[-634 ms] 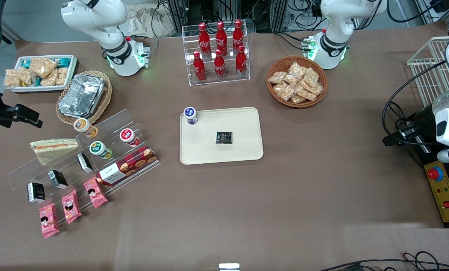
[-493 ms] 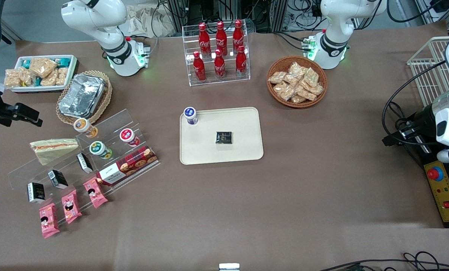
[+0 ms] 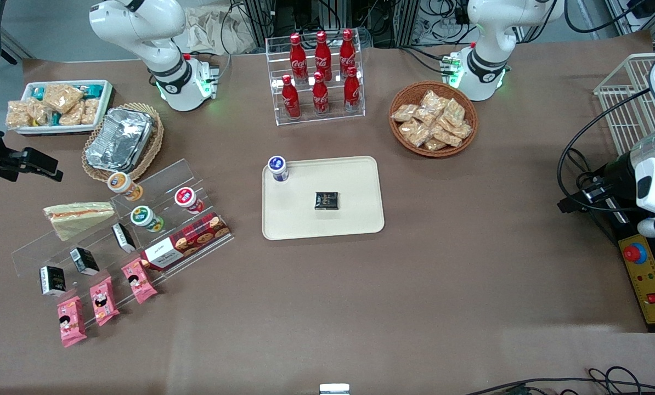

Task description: Place sandwich on tray

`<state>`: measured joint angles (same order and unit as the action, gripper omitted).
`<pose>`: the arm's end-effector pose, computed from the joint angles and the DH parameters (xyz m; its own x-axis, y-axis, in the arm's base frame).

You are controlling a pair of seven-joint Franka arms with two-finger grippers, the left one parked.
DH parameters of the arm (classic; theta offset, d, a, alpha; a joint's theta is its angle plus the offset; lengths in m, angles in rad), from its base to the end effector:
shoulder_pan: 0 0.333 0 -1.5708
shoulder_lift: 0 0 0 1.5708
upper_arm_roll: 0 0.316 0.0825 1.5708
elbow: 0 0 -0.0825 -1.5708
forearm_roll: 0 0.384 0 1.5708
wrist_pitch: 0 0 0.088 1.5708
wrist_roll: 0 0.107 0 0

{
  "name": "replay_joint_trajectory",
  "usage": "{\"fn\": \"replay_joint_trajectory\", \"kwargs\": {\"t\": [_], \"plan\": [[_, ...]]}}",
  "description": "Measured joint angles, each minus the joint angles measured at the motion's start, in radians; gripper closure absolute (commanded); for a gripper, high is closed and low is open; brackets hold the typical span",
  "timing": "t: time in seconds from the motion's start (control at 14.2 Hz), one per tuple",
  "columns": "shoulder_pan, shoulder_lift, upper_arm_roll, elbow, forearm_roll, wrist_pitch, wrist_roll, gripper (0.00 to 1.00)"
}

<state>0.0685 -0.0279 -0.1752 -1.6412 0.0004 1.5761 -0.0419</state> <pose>0.5417 -0.0593 0.6069 0.9972 -0.0644 -0.0374 -0.0647 -0.9979 -0.0068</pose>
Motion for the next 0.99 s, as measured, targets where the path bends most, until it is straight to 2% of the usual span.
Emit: {"fn": "replay_joint_trajectory", "kwargs": {"t": [0.42, 0.85, 0.99], "plan": [[-0.012, 0.001, -0.007, -0.001, 0.0, -0.034, -0.027, 0.01], [-0.071, 0.044, -0.046, -0.006, 0.0, -0.03, -0.054, 0.01], [-0.075, 0.058, -0.052, -0.006, 0.0, -0.02, -0.013, 0.01]]}}
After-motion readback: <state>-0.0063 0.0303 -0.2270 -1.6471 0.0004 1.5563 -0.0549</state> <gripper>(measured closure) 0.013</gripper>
